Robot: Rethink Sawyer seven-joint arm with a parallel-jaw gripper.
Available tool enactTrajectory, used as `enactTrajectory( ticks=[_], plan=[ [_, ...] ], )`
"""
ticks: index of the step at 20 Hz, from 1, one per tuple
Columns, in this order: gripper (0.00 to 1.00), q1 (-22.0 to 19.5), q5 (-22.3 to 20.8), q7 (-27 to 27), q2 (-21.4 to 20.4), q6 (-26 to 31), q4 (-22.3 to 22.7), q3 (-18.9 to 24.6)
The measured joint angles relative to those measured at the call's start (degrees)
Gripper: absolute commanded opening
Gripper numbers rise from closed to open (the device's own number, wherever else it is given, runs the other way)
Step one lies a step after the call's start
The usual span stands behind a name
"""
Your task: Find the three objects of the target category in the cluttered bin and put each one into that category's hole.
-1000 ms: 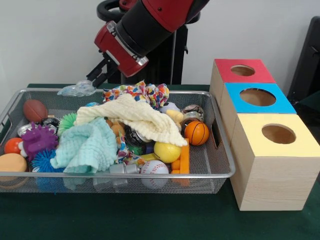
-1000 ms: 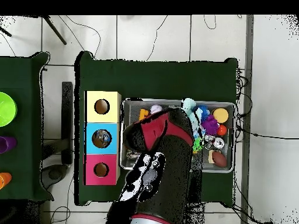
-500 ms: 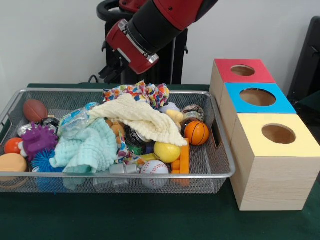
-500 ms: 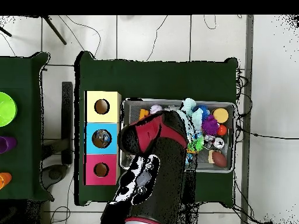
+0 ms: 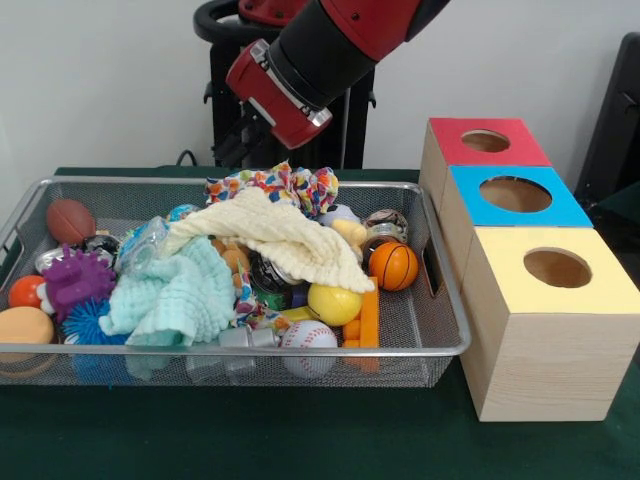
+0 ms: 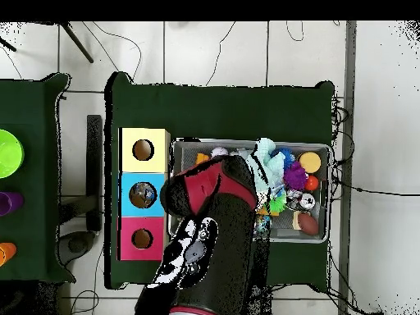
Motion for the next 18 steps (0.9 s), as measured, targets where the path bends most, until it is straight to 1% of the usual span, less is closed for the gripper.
enactTrajectory(
  ticks=[18],
  plan=[
    [0.00, 0.94, 0.24, 0.00, -0.02, 0.25, 0.00, -0.01]
  ],
)
